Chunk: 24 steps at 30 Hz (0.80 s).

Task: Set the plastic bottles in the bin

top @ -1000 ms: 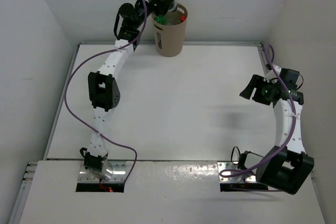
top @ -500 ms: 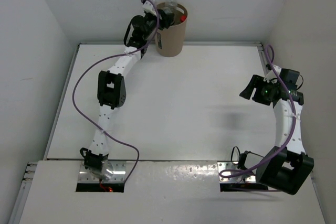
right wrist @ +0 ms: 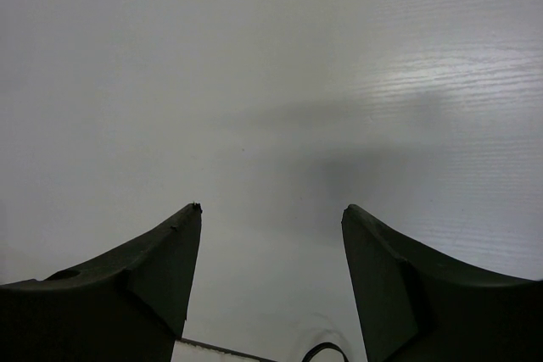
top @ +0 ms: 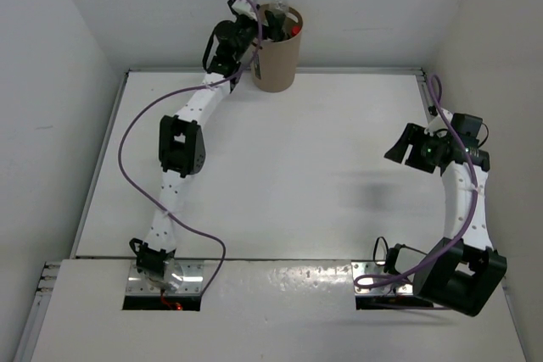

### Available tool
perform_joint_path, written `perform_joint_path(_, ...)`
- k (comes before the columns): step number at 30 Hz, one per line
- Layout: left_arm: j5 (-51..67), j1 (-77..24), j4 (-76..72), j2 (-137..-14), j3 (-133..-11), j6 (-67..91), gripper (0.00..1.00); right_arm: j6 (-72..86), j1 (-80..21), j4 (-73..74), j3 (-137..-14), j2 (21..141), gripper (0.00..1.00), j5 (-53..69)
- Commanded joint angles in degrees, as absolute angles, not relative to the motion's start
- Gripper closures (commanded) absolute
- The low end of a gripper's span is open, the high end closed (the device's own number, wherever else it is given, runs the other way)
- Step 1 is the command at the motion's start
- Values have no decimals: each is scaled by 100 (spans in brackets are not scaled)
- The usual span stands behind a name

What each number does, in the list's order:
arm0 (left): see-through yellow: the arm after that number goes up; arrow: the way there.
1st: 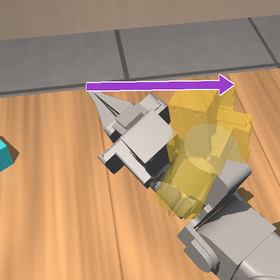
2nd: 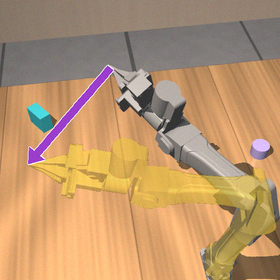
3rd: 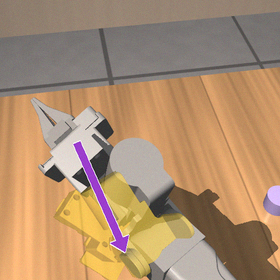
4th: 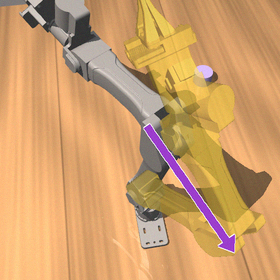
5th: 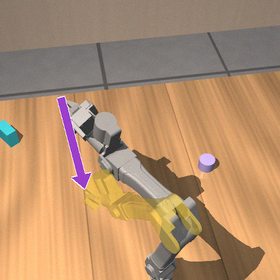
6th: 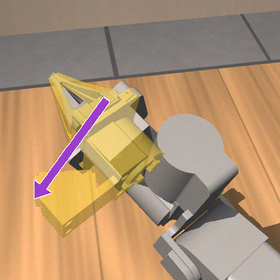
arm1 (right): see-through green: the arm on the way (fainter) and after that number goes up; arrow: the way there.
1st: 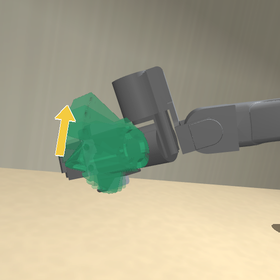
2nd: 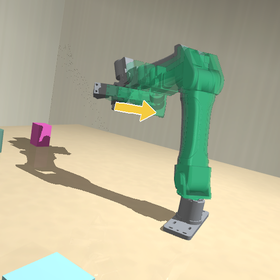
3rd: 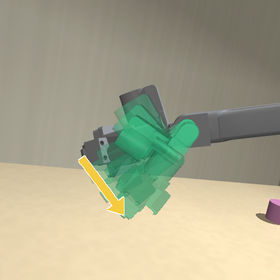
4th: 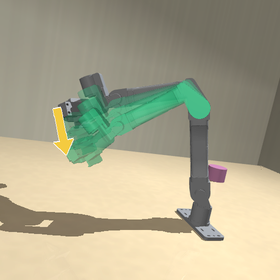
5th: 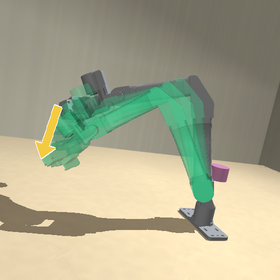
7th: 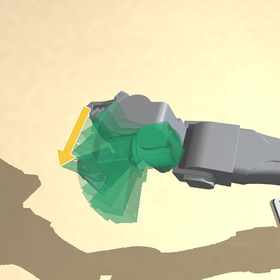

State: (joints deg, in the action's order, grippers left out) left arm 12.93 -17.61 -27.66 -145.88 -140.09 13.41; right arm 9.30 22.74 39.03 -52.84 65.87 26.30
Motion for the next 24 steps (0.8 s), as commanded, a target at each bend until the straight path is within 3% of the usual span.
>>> perform_joint_path(1, 951, -2004, -2945, -13695, -14282, 817, 0, 984, 2268, 3797, -5370, 6425, 33, 2804)
perform_joint_path(7, 711, -1635, -1462, -12377, -13870, 1248, 0, 774, 2268, 3832, -5546, 6302, 32, 2830)
perform_joint_path(9, 861, -1495, -298, -11692, -13598, 1170, 0, 712, 2276, 3806, -5572, 6214, 29, 2830)
perform_joint_path(12, 1536, -1187, 1050, -11050, -12861, 722, 0, 607, 2268, 3753, -5607, 6109, 17, 2856)
perform_joint_path(13, 1773, -1030, 1803, -10595, -12162, 512, 0, 563, 2259, 3744, -5651, 6100, 10, 2822)
perform_joint_path(16, 1943, -757, 2223, -9410, -10465, 456, 0, 545, 2259, 3779, -5818, 6178, 2, 2760)
perform_joint_path(17, 1594, -704, 2224, -9126, -9389, 457, 0, 562, 2267, 3788, -5879, 6196, 0, 2734)
perform_joint_path(20, 874, -546, 2355, -8257, -8013, 404, 0, 580, 2268, 3700, -5924, 6232, 0, 2742)
perform_joint_path(24, 913, -160, 2531, -7745, -7384, 466, 0, 510, 2259, 3542, -5810, 6152, 0, 2874)
